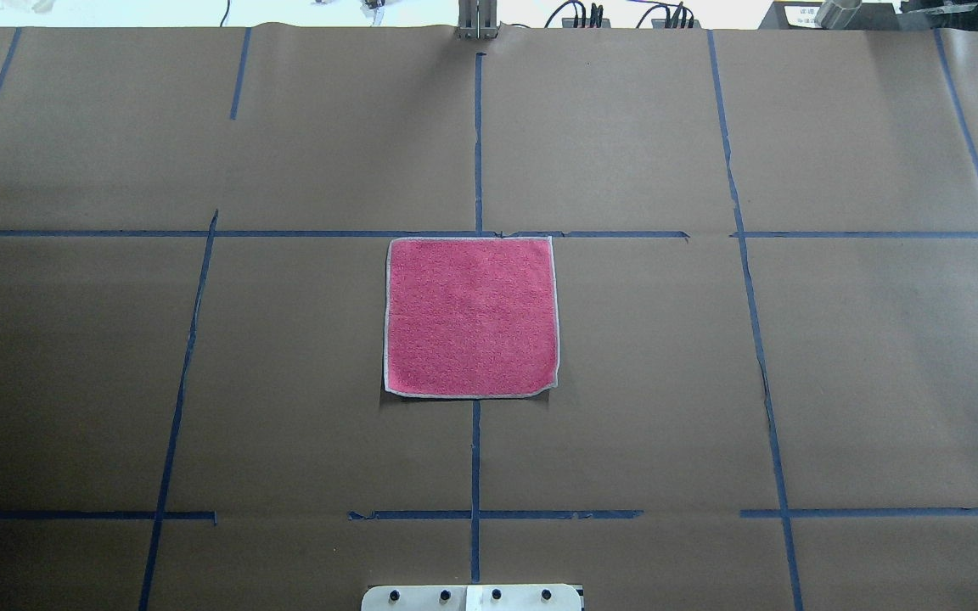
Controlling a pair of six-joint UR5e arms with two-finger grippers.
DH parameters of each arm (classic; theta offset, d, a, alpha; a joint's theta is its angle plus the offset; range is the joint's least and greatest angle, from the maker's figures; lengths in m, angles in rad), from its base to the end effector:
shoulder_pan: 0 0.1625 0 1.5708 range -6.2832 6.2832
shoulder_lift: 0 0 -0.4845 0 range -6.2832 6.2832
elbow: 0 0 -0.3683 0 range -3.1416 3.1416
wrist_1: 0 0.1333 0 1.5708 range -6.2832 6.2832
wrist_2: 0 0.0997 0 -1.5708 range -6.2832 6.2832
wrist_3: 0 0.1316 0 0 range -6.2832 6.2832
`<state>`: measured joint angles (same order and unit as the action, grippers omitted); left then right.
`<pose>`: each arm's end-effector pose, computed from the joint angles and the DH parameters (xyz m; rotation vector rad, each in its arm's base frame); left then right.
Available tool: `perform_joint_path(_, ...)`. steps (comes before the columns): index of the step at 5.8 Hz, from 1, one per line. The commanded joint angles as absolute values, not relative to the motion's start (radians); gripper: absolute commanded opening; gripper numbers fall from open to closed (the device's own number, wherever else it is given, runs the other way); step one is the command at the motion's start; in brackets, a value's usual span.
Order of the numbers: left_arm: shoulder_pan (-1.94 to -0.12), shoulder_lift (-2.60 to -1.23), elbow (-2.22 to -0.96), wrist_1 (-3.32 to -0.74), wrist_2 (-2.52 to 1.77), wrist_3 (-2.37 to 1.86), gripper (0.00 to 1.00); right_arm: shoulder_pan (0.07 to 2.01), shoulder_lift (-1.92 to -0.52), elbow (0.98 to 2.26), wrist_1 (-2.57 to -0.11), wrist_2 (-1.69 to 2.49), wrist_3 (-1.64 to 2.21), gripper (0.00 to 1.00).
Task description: Fold towel twice with both arms
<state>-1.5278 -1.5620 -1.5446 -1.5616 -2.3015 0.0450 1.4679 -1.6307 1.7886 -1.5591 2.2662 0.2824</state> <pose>-0.0257 -0.4606 0.7622 -0.0415 0.7308 0.0679 0.0025 -0.4527 0.6710 0.0269 -0.7123 0.1129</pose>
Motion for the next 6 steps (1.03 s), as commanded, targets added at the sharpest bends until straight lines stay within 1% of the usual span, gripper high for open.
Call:
perform_joint_path(1, -1.528, -1.563, -1.545, -1.56, -2.301, 0.044, 1.0, 1.467, -1.634, 1.79, -1.56, 2.269, 0.282, 1.0)
perform_joint_path(4, -1.528, -1.574, -1.545, -1.559, -2.303, 0.041, 1.0, 1.468, -1.635, 1.792, -1.559, 2.266, 0.282, 1.0)
perform_joint_path(6, -1.528, -1.613, -1.546, -1.548, -2.306, 0.037, 1.0, 1.454, -1.626, 1.795, -1.559, 2.266, 0.284, 1.0)
